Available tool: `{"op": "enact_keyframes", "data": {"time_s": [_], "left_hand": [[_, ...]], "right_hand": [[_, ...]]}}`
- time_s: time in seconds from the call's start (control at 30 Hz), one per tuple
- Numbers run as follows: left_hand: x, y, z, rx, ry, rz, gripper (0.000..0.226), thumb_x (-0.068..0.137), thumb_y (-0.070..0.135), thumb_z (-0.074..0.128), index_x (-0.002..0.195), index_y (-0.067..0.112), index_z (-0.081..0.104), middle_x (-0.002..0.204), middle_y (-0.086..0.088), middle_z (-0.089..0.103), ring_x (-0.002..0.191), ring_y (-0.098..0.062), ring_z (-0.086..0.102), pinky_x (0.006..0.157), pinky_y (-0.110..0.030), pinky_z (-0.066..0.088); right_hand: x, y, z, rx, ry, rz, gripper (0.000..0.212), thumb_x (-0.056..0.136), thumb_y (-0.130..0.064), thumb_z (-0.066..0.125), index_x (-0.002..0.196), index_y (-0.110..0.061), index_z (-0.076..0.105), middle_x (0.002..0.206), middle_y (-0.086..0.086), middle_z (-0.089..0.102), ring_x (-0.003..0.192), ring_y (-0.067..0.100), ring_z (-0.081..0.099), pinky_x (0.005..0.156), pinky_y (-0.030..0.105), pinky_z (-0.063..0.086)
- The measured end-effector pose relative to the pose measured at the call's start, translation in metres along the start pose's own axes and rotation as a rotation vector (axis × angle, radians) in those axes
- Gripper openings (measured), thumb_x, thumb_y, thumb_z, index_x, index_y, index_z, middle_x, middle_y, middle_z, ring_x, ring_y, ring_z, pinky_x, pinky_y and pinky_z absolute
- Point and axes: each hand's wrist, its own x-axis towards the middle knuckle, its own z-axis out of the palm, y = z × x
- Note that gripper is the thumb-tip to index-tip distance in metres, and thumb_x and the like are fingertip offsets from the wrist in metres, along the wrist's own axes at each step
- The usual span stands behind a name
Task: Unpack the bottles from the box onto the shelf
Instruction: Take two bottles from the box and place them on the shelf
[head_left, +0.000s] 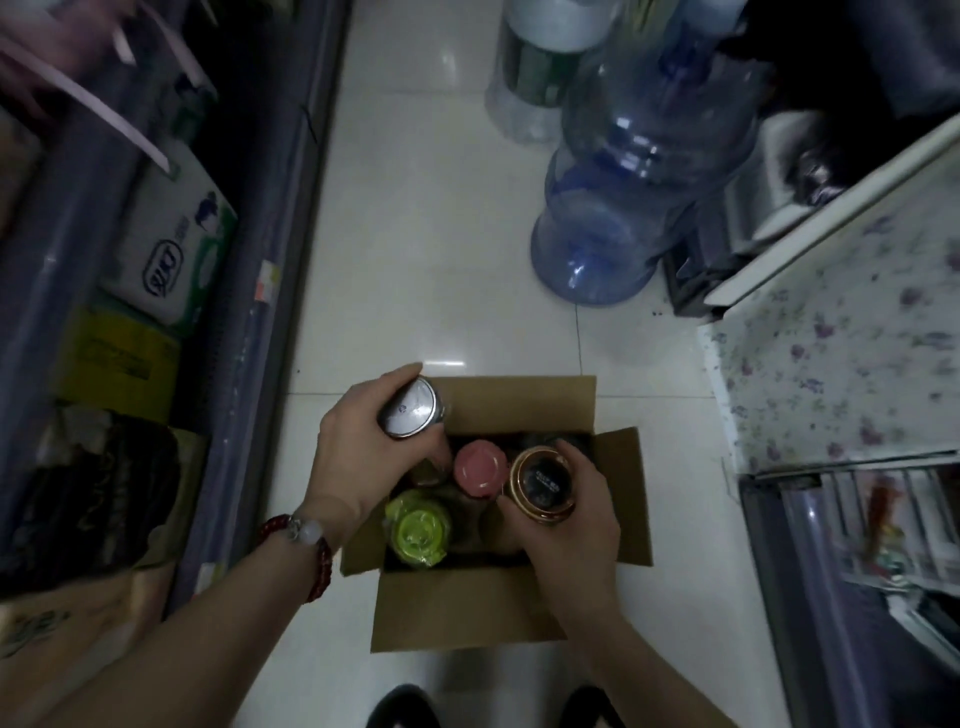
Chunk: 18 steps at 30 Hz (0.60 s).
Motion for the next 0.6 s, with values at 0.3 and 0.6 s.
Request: {"op": "enact_keyframes", "data": {"time_s": [0.3,0.6], "left_hand": [[0.0,0.187,-0.101,0.026,0.013,0.147,0.062,0.062,0.037,0.074,0.122,0.036,0.062,0.108,0.012,0.064,0.097,0.002,0.059,0.088,-0.002,0.04],[-0.006,0.389,-0.193,-0.237,0.003,0.295,0.063,0.057,0.04,0.082,0.116,0.032,0.064,0.108,0.015,0.07,0.103,0.0,0.064,0.094,-0.021,0.049]], "right_hand": [[0.007,-0.177,-0.118,-0.036,0.078,-0.192,0.066,0.064,-0.025,0.086,0.122,-0.027,0.055,0.11,-0.014,0.056,0.106,0.004,0.054,0.085,-0.002,0.035],[-0.012,-0.356,-0.259,0.042,0.188,-0.396,0.069,0.062,-0.046,0.076,0.126,-0.036,0.052,0.116,-0.014,0.055,0.115,0.008,0.054,0.101,0.037,0.047]]}}
